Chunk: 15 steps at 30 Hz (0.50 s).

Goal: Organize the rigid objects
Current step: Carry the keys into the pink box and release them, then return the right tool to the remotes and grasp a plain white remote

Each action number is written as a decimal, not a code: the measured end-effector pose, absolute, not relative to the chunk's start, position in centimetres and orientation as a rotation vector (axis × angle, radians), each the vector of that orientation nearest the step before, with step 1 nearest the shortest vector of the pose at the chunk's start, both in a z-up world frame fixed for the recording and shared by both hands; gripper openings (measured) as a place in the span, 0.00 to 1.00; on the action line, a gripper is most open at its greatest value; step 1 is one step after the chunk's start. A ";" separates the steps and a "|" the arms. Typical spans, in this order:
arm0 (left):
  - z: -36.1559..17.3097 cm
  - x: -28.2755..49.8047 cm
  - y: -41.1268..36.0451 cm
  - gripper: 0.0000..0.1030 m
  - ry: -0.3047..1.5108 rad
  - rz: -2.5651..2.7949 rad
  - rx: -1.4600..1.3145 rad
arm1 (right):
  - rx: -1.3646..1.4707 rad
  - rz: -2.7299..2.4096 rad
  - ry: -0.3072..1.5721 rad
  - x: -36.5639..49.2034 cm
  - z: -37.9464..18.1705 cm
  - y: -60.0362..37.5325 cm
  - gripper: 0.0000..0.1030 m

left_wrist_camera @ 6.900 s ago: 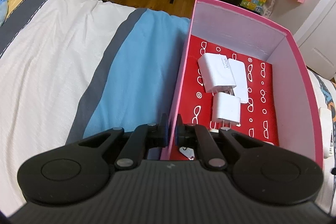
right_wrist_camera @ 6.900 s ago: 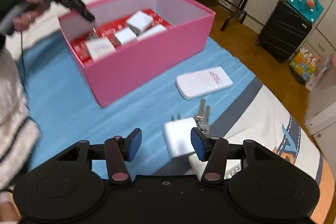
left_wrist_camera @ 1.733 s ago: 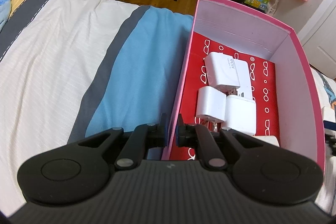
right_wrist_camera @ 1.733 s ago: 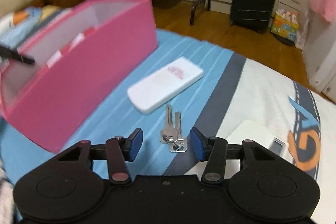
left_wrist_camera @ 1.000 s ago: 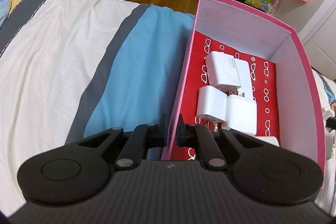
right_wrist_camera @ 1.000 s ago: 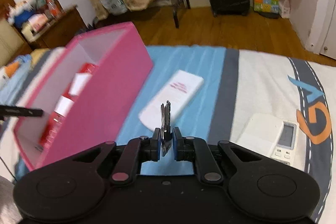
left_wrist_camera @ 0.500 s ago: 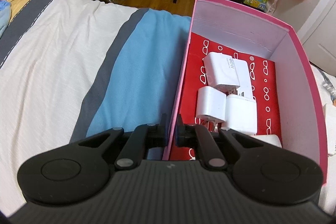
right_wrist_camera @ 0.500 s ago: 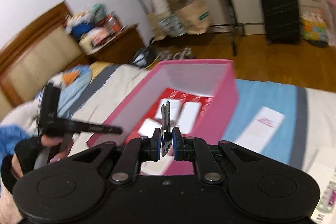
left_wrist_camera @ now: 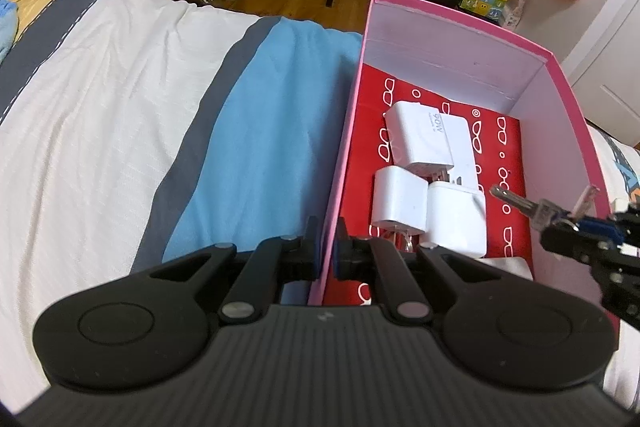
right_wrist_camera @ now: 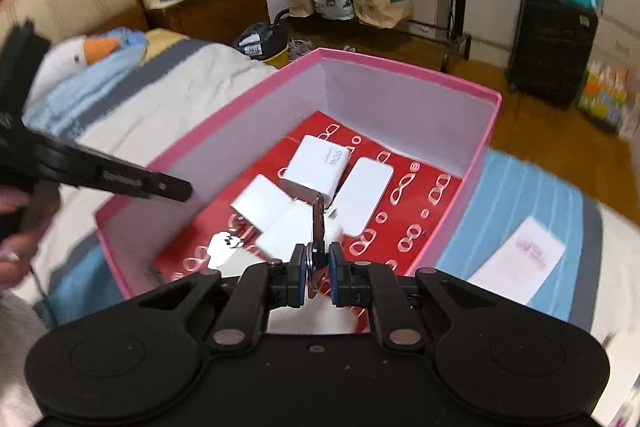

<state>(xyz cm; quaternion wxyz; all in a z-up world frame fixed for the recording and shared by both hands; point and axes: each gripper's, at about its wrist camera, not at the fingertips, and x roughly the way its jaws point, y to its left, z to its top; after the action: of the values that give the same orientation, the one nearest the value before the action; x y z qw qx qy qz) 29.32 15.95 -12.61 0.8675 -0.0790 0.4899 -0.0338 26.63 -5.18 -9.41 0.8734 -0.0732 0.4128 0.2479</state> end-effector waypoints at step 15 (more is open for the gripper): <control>-12.8 29.7 16.4 0.05 1.031 -0.076 -0.184 | 0.114 0.372 0.900 25.8 -3.8 -11.9 0.38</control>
<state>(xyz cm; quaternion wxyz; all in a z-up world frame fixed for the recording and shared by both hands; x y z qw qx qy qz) 29.70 16.42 -12.80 0.8653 -0.0880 0.4921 -0.0363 25.82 -11.86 -3.79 0.8822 0.0548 0.4321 0.1786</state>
